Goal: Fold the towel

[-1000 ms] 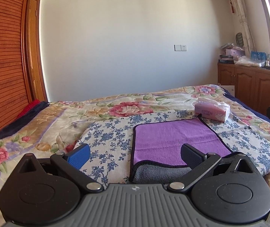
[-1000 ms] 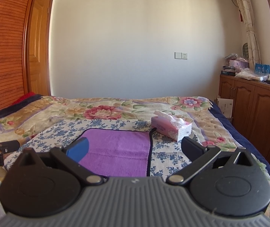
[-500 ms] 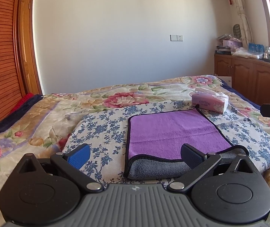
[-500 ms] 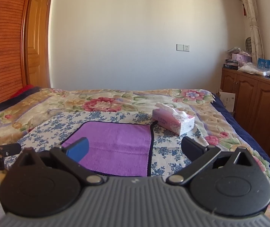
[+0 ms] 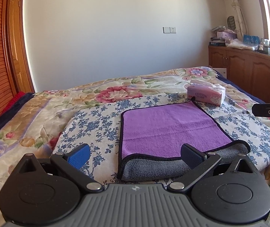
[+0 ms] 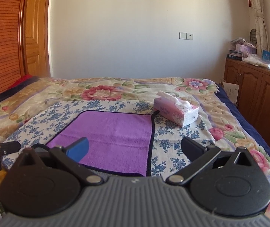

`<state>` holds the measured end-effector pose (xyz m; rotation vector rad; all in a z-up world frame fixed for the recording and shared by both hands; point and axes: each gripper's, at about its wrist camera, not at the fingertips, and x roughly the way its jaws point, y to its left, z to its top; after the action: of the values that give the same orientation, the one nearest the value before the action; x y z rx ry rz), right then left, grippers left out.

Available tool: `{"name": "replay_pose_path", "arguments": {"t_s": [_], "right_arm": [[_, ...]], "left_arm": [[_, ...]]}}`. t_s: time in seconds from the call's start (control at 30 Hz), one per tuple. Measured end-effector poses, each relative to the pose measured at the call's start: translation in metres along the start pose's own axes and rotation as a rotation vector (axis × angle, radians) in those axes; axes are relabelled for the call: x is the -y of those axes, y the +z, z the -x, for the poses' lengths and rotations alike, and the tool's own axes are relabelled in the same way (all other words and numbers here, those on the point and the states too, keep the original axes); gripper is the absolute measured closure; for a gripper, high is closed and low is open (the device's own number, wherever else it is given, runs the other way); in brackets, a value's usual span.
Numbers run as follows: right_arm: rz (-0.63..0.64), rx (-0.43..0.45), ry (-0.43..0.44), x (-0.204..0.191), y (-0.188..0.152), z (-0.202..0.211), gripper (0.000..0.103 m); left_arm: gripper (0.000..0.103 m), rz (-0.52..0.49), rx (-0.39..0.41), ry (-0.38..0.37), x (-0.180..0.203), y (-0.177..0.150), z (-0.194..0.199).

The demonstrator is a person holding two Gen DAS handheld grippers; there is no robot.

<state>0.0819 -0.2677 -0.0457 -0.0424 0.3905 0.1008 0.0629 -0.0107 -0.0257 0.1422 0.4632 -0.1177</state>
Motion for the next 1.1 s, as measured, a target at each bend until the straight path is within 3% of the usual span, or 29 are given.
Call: {"name": "replay_pose_path", "arguments": {"t_s": [0.27,0.57,1.1], "right_arm": [[0.055,-0.033,0.014,-0.003,0.001,-0.015,0.0],[0.095,-0.066,0.027,-0.003,0.002,-0.03,0.0],[0.098,-0.188,0.09,0.006,-0.002,-0.06,0.0]], "left_arm": [[0.0,-0.003,-0.016,-0.034,-0.001,0.002,-0.01],[0.011,0.005,-0.046,-0.057,-0.008,0.001,-0.025],[0.041,0.026,-0.145,-0.054,-0.024,-0.005,-0.068]]}}
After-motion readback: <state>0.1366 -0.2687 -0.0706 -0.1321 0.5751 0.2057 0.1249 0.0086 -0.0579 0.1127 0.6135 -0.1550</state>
